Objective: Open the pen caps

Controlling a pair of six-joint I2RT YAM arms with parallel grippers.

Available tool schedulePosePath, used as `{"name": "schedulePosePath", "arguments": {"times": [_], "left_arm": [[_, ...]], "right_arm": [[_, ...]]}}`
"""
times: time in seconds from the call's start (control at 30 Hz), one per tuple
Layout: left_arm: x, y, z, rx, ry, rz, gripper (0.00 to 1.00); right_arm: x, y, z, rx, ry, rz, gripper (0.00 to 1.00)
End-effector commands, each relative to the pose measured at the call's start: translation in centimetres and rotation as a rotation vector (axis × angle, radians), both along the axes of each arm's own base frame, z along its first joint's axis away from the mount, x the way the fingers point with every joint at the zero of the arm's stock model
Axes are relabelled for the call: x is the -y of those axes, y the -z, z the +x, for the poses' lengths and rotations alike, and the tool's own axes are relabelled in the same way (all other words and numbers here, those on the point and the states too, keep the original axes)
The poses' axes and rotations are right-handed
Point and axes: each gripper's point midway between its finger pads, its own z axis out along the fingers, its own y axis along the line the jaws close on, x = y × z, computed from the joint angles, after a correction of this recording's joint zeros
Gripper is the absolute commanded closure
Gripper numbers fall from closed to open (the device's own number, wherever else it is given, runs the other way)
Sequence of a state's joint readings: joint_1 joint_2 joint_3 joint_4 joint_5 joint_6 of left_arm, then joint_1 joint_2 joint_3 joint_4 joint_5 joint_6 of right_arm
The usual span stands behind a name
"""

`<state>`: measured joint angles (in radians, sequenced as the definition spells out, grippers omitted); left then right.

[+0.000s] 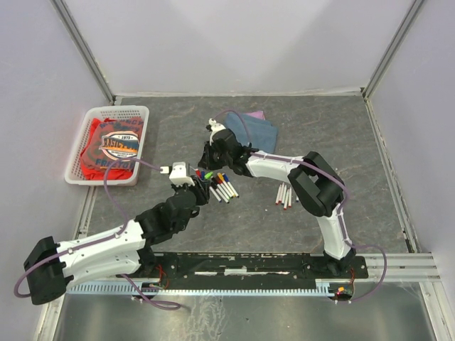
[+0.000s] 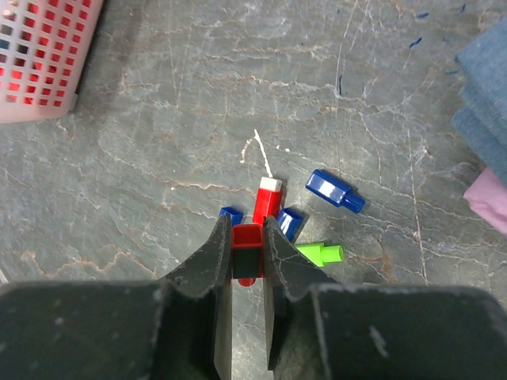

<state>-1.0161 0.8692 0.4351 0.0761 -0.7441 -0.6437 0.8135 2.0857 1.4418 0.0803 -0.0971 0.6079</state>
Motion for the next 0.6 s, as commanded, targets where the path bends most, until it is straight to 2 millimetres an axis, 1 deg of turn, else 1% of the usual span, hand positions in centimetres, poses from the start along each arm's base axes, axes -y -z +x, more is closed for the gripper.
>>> {"name": "schedulePosePath", "arguments": {"times": [0.0,0.13,0.33,0.47,0.57], "left_arm": [[-1.0,-0.4,0.2,0.011,-0.064,-0.037,0.6],[-1.0,-0.5,0.2,0.01,-0.066,-0.037,0.6],[-0.7,-0.4,0.4,0.004,-0.067,-0.03,0.59],[-0.5,-0.1,0.4,-0.002,-0.066,-0.022,0.59],[-0.6,-0.1,0.5,-0.001,-0.069,-0.019,0.59]], "right_arm": [[-1.2,-0.7,0.3,0.012,-0.01,0.015,0.79],[-1.2,0.1,0.3,0.007,-0.014,-0.003,0.71],[-1.0,0.6,0.3,0.007,-0.018,-0.026,0.63],[-0.9,0.5,0.3,0.011,-0.019,-0.027,0.62],[-0.8,-0.4,0.2,0.028,-0.021,-0.019,0.62]]}}
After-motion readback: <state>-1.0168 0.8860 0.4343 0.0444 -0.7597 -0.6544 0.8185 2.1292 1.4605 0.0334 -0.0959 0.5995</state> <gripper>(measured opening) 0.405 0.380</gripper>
